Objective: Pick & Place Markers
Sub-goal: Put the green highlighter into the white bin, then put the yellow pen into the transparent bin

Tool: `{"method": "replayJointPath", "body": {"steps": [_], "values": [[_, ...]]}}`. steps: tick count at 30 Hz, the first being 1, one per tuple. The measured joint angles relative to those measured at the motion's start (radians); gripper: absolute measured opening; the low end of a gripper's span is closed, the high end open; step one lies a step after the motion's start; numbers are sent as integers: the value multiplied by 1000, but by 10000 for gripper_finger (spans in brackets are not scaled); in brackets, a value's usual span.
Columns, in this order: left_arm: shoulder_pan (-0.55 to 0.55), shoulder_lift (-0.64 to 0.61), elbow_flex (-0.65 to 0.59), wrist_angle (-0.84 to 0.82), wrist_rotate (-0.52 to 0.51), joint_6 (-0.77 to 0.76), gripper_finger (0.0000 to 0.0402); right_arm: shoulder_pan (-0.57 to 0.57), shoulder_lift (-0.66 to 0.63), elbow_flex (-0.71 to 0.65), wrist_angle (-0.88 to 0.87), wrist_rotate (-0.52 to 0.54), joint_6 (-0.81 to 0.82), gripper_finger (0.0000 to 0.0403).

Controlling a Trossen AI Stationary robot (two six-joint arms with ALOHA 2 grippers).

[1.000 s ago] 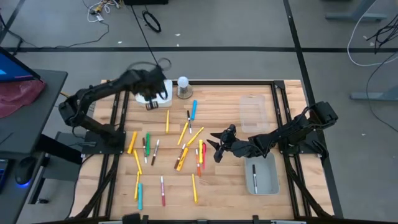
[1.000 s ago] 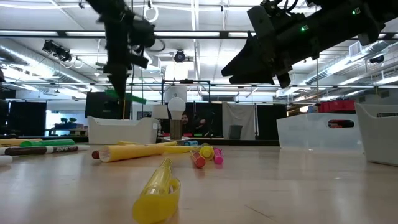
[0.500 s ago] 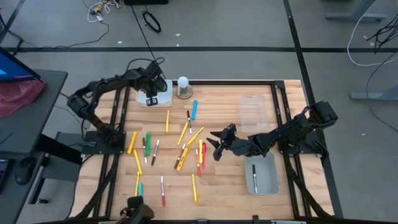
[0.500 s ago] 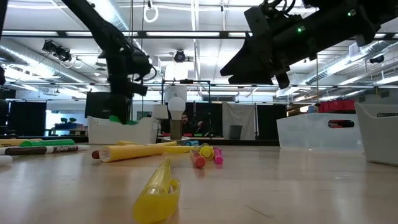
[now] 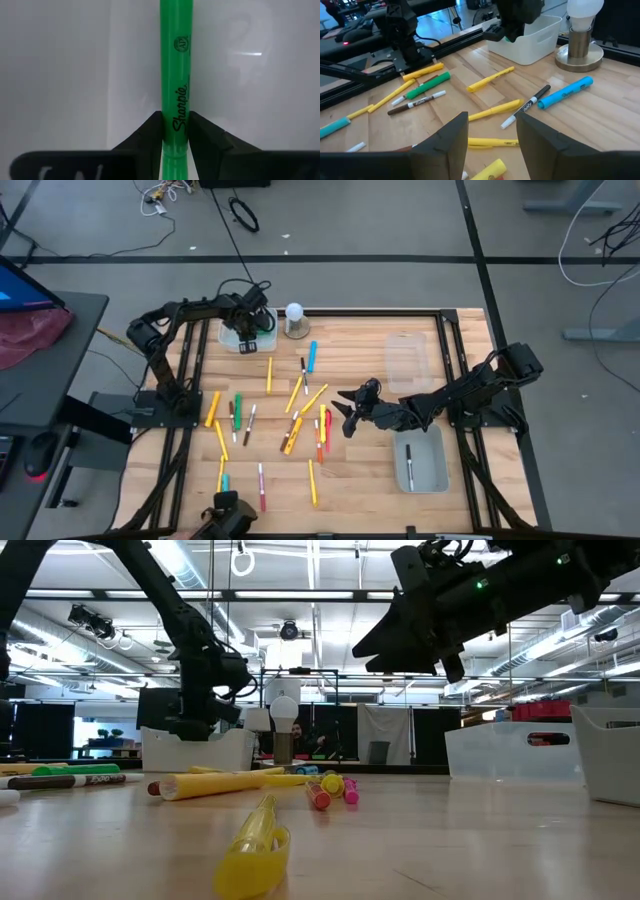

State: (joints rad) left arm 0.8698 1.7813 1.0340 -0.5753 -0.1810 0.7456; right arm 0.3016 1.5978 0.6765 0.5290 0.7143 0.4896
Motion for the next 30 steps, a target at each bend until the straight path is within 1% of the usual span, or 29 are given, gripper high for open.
{"method": "replayJointPath", "body": {"steps": [7,12,17,21,24,26,27,28,30], "values": [[0,0,0,4,-1,-2,117,0,0,0,0,0,0,168],[0,-13,0,-5,-2,-27,156,0,0,0,-14,0,-3,168],[0,-95,0,-47,-11,-45,200,0,0,0,-14,0,-76,168],[-4,-211,0,-83,-18,-91,218,0,0,0,-12,4,-168,168],[-16,-315,0,-112,-20,-157,219,0,0,0,5,4,-212,168],[-29,-389,0,-128,-12,-244,215,-2,0,0,8,0,-214,168],[-35,-426,0,-135,6,-310,212,-8,0,0,8,-19,-213,168],[-43,-459,1,-137,40,-384,209,-17,0,0,8,-59,-213,168],[-62,-519,0,-145,157,-512,201,-53,0,0,8,-182,-214,168]]}}
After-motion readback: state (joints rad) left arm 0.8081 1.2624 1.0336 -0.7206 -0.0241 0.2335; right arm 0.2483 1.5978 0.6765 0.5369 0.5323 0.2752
